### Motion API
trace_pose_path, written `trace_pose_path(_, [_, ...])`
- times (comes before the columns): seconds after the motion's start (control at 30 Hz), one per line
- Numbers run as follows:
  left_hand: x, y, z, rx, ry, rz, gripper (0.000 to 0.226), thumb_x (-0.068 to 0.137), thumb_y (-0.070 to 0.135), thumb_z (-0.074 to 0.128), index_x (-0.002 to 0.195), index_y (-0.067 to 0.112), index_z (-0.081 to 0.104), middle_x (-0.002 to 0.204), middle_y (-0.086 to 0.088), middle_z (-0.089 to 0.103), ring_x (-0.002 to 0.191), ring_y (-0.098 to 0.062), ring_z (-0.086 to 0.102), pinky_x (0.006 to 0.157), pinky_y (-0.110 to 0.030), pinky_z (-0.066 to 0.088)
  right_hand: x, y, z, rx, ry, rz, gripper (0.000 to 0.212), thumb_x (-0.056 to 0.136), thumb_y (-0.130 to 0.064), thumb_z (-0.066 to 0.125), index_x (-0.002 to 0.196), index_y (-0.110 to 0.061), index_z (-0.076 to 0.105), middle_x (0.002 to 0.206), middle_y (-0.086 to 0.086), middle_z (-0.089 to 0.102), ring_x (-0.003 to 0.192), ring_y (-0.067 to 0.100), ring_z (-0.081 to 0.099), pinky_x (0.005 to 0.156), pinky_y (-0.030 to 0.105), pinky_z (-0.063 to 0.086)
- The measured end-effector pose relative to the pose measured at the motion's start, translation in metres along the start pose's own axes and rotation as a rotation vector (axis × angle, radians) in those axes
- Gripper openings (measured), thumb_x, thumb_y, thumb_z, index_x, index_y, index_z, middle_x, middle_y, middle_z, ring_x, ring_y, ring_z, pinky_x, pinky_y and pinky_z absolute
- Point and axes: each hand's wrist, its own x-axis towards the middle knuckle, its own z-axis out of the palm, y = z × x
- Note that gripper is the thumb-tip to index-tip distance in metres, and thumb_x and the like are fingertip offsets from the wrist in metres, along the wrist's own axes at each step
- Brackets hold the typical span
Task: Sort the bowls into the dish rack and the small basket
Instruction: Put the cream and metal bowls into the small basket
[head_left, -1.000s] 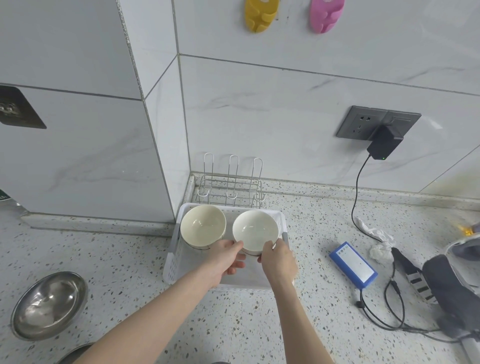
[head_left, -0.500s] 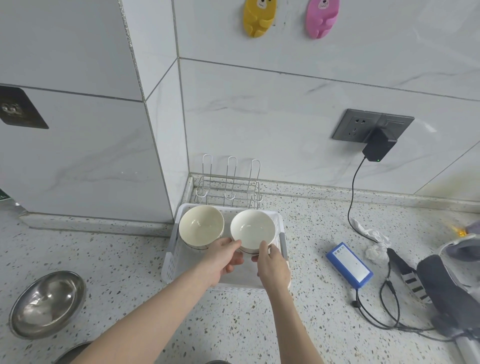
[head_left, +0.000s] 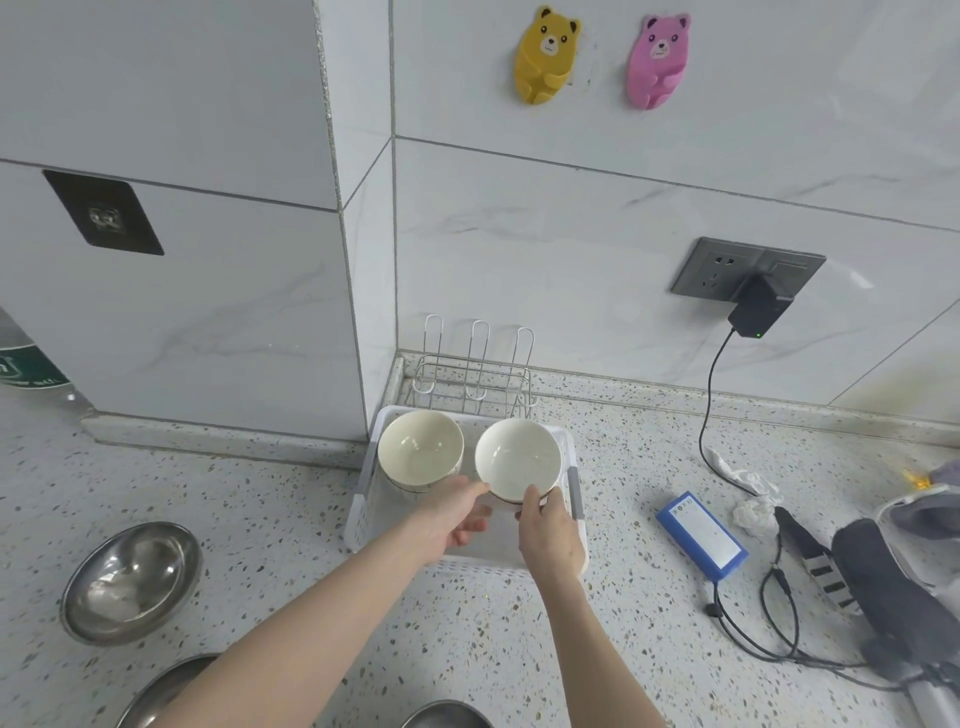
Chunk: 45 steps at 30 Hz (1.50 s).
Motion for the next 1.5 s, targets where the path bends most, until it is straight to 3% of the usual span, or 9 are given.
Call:
trace_pose_path(0.23, [-0.050,-0.012,-0.046,-0.120,-0.028,0.114,0.030,0.098,0.014,0.051,0.127,0.012,0.054,0.097,-0.007,0.074,0.050,-0.007,0.044,0.043,-0.019,0.027,-0.026,0.001,-0.008,0.291,0.144,-0.116,0.053,0.100,-0.027,0.039,0.151,-0.019,0.029,0.105,0.002,0.069,0.088,0.019,0.060,0.074,0.036,0.042])
trace_pose_path(0.47, [-0.102,-0.037,-0.104,-0.270,0.038,0.199,0.026,0.095,0.014,0.057,0.120,0.007,0.059,0.089,-0.008,0.071,0.046,-0.005,0.042,0.038,-0.016,0.030,-0.090,0.002,0.003,0.418,0.079,-0.143,0.042,0.097,-0.020,0.044,0.139,-0.024,0.044,0.101,-0.008,0.069,0.092,0.022,0.063,0.087,0.049,0.052])
trace_pose_path(0.6, [-0.126,-0.062,-0.139,-0.288,0.128,0.199,0.021,0.097,0.014,0.054,0.115,0.008,0.062,0.085,-0.007,0.072,0.048,-0.008,0.043,0.037,-0.017,0.027,-0.126,0.005,0.020,0.393,0.086,-0.145,0.041,0.096,-0.015,0.044,0.136,-0.022,0.047,0.098,-0.009,0.070,0.067,0.013,0.061,0.059,0.026,0.047])
trace_pose_path(0.83, [-0.161,-0.103,-0.202,-0.276,0.241,0.204,0.015,0.096,0.014,0.054,0.107,0.013,0.064,0.088,-0.008,0.070,0.045,-0.005,0.041,0.035,-0.016,0.027,-0.187,0.007,0.046,0.398,0.098,-0.098,0.039,0.095,-0.013,0.045,0.132,-0.023,0.051,0.093,-0.012,0.069,0.067,0.015,0.061,0.059,0.024,0.043])
trace_pose_path(0.97, [-0.176,-0.137,-0.225,-0.197,0.425,0.301,0.013,0.095,0.022,0.058,0.103,0.015,0.066,0.086,-0.003,0.067,0.053,-0.006,0.047,0.047,-0.019,0.037,-0.222,0.021,0.055,0.428,0.243,-0.069,0.033,0.096,-0.014,0.045,0.126,-0.022,0.056,0.084,-0.015,0.069,0.072,0.007,0.060,0.060,0.023,0.041])
trace_pose_path(1.07, [-0.184,-0.164,-0.234,-0.174,0.503,0.318,0.015,0.096,0.029,0.059,0.101,0.017,0.064,0.092,0.000,0.064,0.077,-0.016,0.055,0.065,-0.036,0.049,-0.247,0.037,0.059,0.420,0.363,0.012,0.031,0.097,-0.016,0.047,0.126,-0.021,0.057,0.077,-0.008,0.064,0.064,0.006,0.056,0.054,0.023,0.040])
trace_pose_path(1.17, [-0.187,-0.188,-0.239,-0.090,0.486,0.293,0.019,0.095,0.031,0.059,0.111,0.021,0.058,0.104,0.006,0.059,0.098,-0.018,0.056,0.073,-0.034,0.047,-0.268,0.055,0.063,0.383,0.412,0.116,0.037,0.097,-0.022,0.045,0.134,-0.020,0.050,0.094,-0.001,0.065,0.076,0.014,0.059,0.063,0.031,0.041])
trace_pose_path(1.33, [-0.184,-0.208,-0.243,0.022,0.377,0.174,0.034,0.092,0.033,0.063,0.120,0.025,0.046,0.107,0.009,0.050,0.087,-0.003,0.051,0.080,-0.034,0.041,-0.297,0.075,0.071,0.339,0.447,0.295,0.045,0.095,-0.027,0.044,0.139,-0.020,0.042,0.087,-0.002,0.063,0.081,0.025,0.058,0.077,0.040,0.040])
trace_pose_path(1.5, [-0.178,-0.215,-0.244,0.086,0.307,0.126,0.050,0.092,0.029,0.064,0.136,0.019,0.044,0.120,0.000,0.054,0.095,-0.018,0.056,0.085,-0.044,0.051,-0.308,0.080,0.075,0.352,0.333,0.429,0.056,0.092,-0.035,0.045,0.145,-0.019,0.035,0.099,0.004,0.063,0.093,0.027,0.049,0.084,0.042,0.036])
